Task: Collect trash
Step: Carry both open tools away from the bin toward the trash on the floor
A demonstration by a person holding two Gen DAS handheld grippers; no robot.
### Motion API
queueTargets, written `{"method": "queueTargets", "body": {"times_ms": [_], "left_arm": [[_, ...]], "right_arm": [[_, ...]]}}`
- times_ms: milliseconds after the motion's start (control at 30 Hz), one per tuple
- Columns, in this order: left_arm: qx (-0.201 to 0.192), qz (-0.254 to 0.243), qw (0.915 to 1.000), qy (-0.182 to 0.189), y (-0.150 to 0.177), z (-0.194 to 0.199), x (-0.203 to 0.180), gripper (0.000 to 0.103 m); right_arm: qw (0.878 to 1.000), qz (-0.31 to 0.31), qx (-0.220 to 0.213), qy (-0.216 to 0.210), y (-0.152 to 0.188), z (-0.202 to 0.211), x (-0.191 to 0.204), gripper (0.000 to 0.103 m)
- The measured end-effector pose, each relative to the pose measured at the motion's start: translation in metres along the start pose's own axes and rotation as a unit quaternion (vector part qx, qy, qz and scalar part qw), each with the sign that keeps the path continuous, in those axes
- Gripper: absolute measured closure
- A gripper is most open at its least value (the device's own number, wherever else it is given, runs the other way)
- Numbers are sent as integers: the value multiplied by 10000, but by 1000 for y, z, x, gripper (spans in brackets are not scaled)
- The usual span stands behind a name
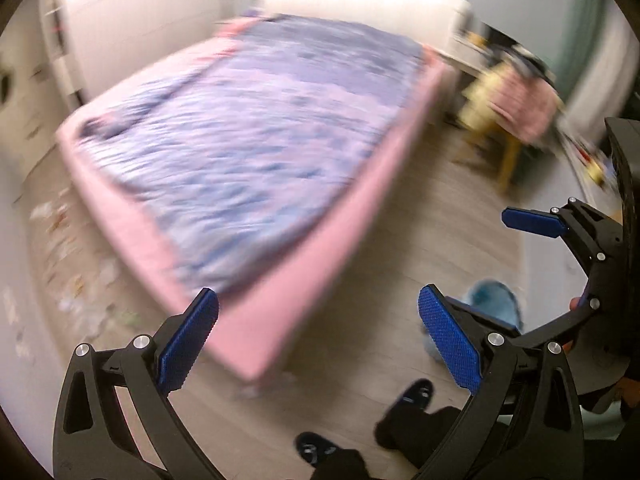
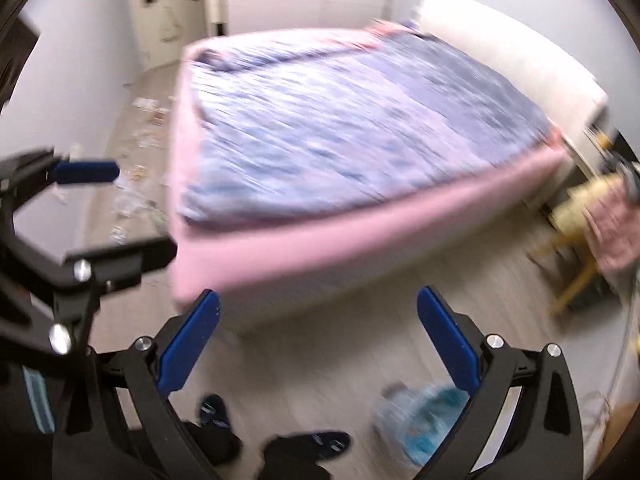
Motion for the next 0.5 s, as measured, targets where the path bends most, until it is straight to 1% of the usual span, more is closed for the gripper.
{"method": "queueTargets", "body": {"times_ms": [33, 100, 167, 200, 233, 267, 300, 367, 400, 433, 500], "left_arm": [[-47, 157, 9998, -98, 3, 10, 21, 6], [-194, 541, 9978, -325, 12, 34, 72, 6], [-378, 943, 9930, -607, 24, 62, 125, 6], [-480, 1190, 9886, -790, 30, 78, 154, 6], [-554, 1357, 9852, -889, 35, 88, 172, 6], [-673, 1644, 9785, -1052, 43, 104, 201, 6], [-760, 1863, 9726, -1168, 50, 114, 223, 6], [-865, 2190, 9626, -1341, 63, 130, 262, 6], [-877, 2334, 9569, -1486, 69, 135, 280, 6], [-869, 2519, 9490, -1687, 80, 143, 303, 6], [-828, 2861, 9355, -1901, 97, 152, 338, 6]], "right_arm": [[9998, 131, -76, -106, -13, 0, 20, 7], [9979, 448, -286, -377, -48, -1, 72, 7], [9946, 727, -473, -563, -75, 1, 115, 7], [9921, 888, -567, -683, -90, 3, 141, 7], [9889, 1057, -653, -811, -105, 5, 166, 7], [9867, 1172, -696, -884, -114, 6, 182, 7], [9824, 1389, -737, -1007, -127, 6, 206, 7], [9739, 1776, -722, -1212, -144, 3, 243, 7], [9685, 2000, -711, -1301, -151, 1, 264, 7], [9624, 2218, -711, -1398, -161, -2, 288, 7], [9543, 2470, -701, -1532, -173, -8, 316, 7]]}}
Point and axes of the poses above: each gripper's, at about its wrist camera, not at the fingertips, and z roughly against the way its jaws point, x to its left, y to its underside, the point moved 6 cm from there along -z, roughly the way its jaws point, and after that the axes turned 9 degrees about x, right-handed, at the moved point
